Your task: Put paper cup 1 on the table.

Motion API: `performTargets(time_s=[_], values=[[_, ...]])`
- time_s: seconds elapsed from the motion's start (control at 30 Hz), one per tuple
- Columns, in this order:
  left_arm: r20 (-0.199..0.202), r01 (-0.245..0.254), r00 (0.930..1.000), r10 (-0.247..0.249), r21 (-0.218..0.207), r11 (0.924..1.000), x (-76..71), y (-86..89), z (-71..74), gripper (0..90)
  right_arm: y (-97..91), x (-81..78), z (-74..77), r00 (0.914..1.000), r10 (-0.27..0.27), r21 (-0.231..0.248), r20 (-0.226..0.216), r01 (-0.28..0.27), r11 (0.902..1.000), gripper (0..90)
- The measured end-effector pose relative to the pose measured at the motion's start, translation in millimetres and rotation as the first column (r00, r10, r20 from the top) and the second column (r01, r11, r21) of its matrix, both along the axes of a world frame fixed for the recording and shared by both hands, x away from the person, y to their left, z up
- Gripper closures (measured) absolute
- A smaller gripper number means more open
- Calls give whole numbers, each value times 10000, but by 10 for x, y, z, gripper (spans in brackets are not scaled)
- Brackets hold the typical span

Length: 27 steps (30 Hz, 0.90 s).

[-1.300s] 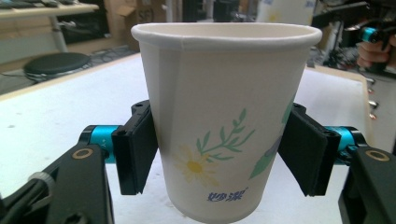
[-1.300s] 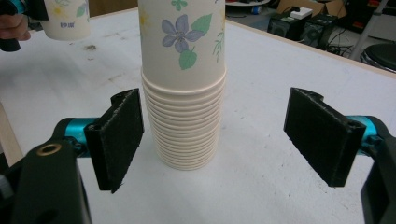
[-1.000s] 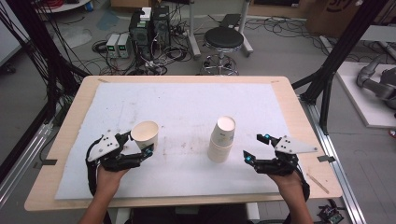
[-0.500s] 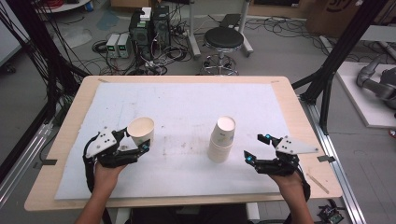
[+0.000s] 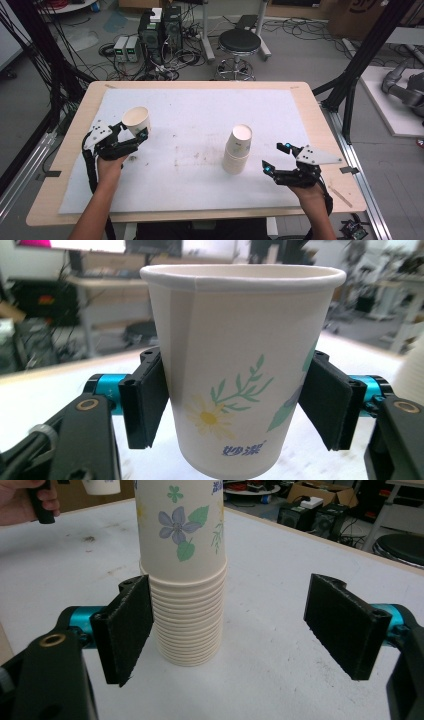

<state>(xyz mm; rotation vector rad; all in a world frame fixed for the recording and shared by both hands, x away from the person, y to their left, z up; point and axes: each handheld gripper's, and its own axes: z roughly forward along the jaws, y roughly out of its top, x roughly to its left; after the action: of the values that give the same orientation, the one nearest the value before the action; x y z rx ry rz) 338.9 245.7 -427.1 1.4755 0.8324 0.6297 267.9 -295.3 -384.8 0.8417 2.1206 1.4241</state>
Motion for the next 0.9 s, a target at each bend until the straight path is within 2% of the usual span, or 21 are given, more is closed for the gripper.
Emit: performTargets(time_s=[0.03, 0.07, 0.2, 0.33, 0.4, 0.47, 0.57, 0.67, 0.73, 0.9], values=[[0, 0, 10000, 0, 0, 10000, 0, 0, 0, 317, 4, -4, -2, 10000, 11, 9, -46, -11, 10000, 204], [-231, -185, 9996, 185, -6, 9998, 47, 6, -41, 317, 6, -1, -4, 10000, 16, -15, -37, -16, 10000, 204], [-441, -536, 9976, 531, -95, 9985, 124, 18, -102, 318, 9, 2, -15, 10000, 59, -92, -41, -59, 9999, 204], [-841, -608, 9945, 631, 298, 9977, 173, 6, -163, 315, 18, -4, -18, 9999, 52, -114, -88, -53, 9999, 204], [-903, -754, 9928, 793, 457, 9961, 191, 9, -179, 315, 13, -5, -20, 9999, 55, -104, -98, -56, 9999, 204], [-1098, -891, 9895, 942, 504, 9947, 212, 23, -204, 315, 9, -8, -24, 9999, 48, -102, -132, -50, 9999, 204], [-1671, -1091, 9782, 1234, 923, 9897, 247, 31, -260, 315, 8, -10, -31, 9998, 46, -127, -173, -48, 9999, 204], [-2179, -1274, 9636, 1548, 1350, 9826, 278, 30, -311, 316, 11, -11, -34, 9998, 70, -133, -184, -73, 9999, 204], [-2231, -1359, 9605, 1662, 1450, 9800, 283, 22, -311, 319, 14, -10, -35, 9998, 88, -124, -171, -90, 9999, 204], [-2481, -1315, 9501, 1889, 2303, 9642, 273, -37, -308, 329, 19, -11, -42, 9997, 120, -149, -235, -123, 9998, 204]])
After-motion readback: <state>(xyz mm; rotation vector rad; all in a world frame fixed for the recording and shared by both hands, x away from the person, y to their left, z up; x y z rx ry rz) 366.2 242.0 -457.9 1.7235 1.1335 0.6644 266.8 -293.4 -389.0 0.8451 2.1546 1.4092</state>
